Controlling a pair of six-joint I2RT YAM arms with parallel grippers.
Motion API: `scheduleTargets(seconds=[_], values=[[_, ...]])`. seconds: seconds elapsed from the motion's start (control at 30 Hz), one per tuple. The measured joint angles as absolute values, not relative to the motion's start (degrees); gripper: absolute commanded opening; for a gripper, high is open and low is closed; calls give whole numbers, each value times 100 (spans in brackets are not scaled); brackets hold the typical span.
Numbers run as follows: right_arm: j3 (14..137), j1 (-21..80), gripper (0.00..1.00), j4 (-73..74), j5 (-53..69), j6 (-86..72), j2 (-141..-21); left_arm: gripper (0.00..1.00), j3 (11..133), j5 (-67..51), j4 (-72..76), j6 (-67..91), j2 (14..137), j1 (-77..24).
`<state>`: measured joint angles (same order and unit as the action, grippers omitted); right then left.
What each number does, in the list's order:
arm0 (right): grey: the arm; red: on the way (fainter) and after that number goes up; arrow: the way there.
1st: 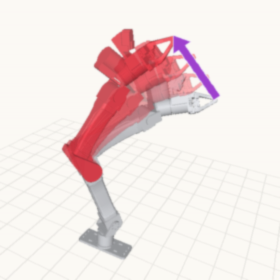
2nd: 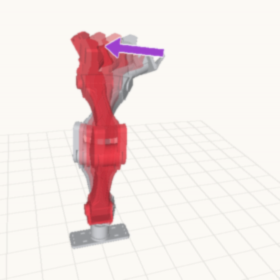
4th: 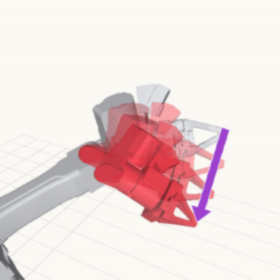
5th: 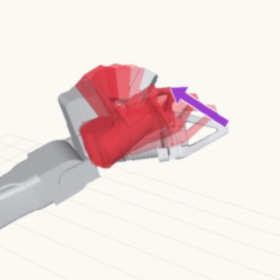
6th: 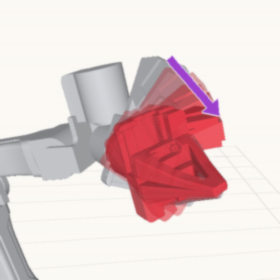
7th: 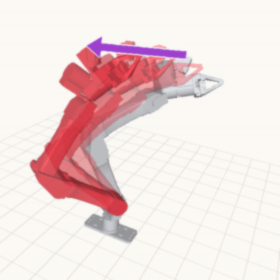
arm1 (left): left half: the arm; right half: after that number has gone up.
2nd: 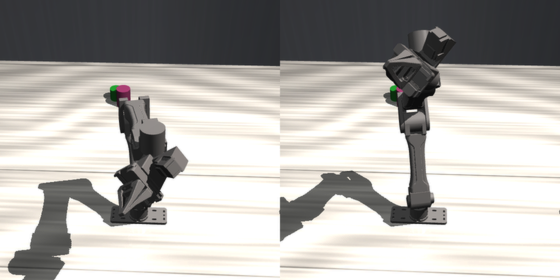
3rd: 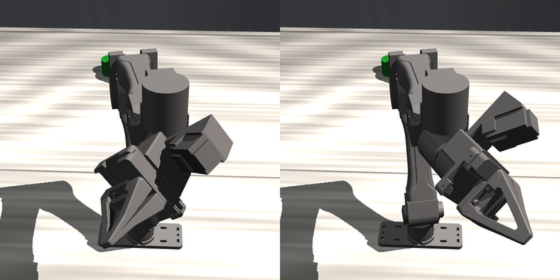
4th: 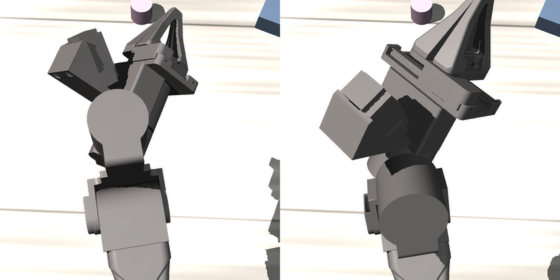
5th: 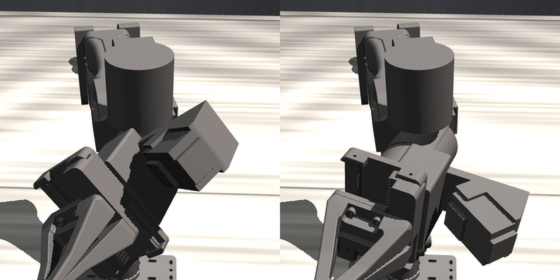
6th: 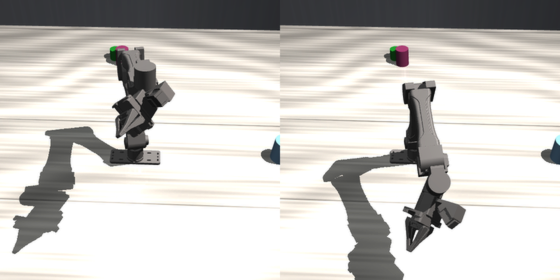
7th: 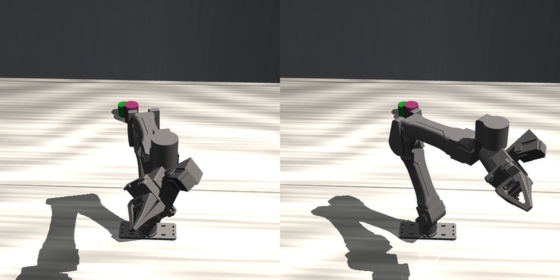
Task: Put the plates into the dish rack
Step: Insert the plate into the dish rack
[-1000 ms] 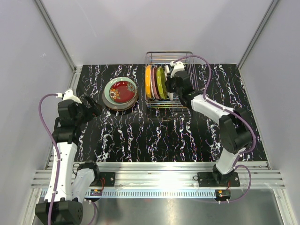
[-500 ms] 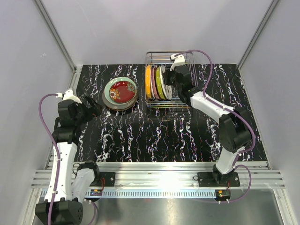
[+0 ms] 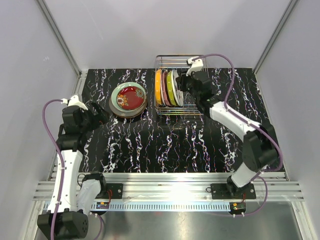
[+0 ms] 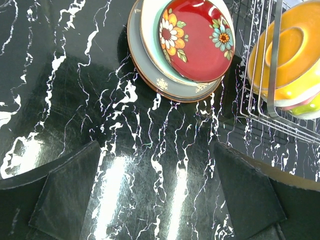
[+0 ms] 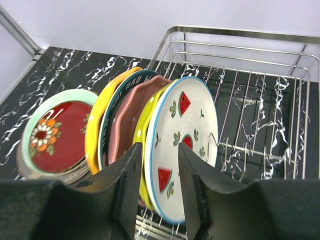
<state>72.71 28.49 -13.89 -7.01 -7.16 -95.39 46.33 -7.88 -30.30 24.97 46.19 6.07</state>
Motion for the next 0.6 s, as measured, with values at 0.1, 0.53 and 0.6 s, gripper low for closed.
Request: scheduleTargets(seconds=[0.1, 0.53, 0.6], values=[[6810, 2849, 44, -1376, -633, -751, -9002, 99, 4633, -884, -3017, 2497, 4707, 607], [3802, 2849, 38, -1212, -174, -1297, -6055, 95, 4633, -1319, -2963, 2510, 5376, 703], [3487, 2849, 37, -1151, -405, -1358, -5610, 93, 4633, -1391, -2923, 2532, 5417, 709]])
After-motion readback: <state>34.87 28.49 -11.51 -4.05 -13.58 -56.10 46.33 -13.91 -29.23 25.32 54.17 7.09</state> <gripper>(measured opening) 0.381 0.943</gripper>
